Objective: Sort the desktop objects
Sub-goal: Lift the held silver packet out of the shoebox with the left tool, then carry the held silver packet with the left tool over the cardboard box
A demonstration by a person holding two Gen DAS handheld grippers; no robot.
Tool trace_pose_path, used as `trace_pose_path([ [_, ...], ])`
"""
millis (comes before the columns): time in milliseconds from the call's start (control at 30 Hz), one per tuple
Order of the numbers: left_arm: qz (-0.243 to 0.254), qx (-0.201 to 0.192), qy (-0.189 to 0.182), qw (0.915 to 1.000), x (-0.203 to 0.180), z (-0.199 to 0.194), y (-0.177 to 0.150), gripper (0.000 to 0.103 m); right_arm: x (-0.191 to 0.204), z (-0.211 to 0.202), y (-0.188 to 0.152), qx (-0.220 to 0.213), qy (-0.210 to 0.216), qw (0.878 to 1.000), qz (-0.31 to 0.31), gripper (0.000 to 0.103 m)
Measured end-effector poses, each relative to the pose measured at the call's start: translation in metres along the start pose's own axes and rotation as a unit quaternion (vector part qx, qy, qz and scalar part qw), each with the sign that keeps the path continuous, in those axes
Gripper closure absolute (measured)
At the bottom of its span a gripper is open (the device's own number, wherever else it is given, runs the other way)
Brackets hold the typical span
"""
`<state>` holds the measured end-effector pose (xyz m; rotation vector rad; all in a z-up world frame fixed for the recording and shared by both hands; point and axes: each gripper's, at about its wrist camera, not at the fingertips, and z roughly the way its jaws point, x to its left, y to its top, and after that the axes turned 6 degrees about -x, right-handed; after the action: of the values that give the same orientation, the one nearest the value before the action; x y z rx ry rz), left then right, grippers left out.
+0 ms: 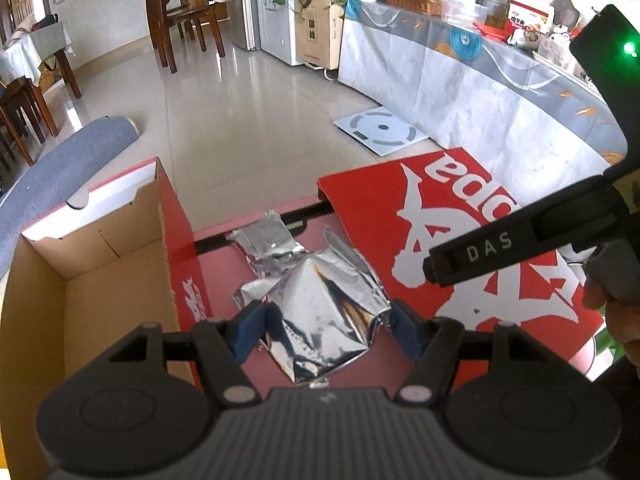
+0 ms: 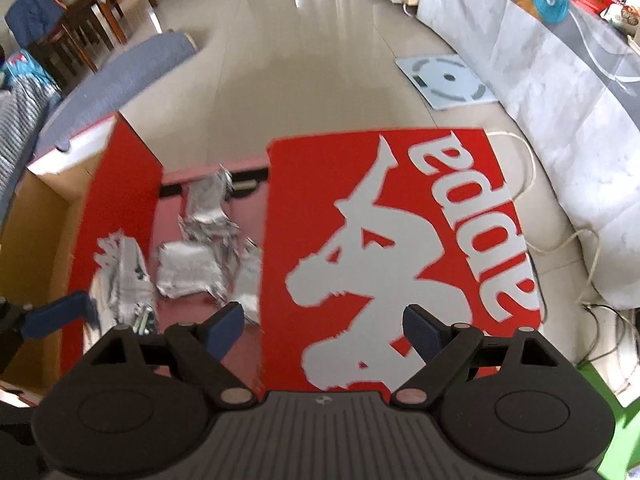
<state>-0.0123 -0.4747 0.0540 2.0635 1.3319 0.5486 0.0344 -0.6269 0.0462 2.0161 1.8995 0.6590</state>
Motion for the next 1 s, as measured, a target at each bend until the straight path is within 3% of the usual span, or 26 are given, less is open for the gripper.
trace_pose_path([
  [367, 0.01, -0.015, 0.004, 0.9998, 0.014, -0.018, 0.012, 0.037, 0.023, -0.011, 0.007, -0.05, 0.044, 0.998, -0.006, 0.018],
  [500, 0.006, -0.02, 0.007, 0.9998, 0.022, -0.024, 0.014, 0.037, 0.03, -0.014, 0.009, -0.07, 0.058, 0.996, -0.005, 0.033],
  [600, 0.004, -0.023, 0.009, 0.9997, 0.027, -0.027, 0.015, 0.037, 0.034, -0.013, 0.01, -0.069, 0.07, 0.995, 0.002, 0.039],
  [1000, -0.011, -0.034, 0.023, 0.9991, 0.055, -0.04, 0.017, 0.037, 0.062, -0.01, 0.015, -0.083, 0.104, 0.991, -0.007, 0.04],
])
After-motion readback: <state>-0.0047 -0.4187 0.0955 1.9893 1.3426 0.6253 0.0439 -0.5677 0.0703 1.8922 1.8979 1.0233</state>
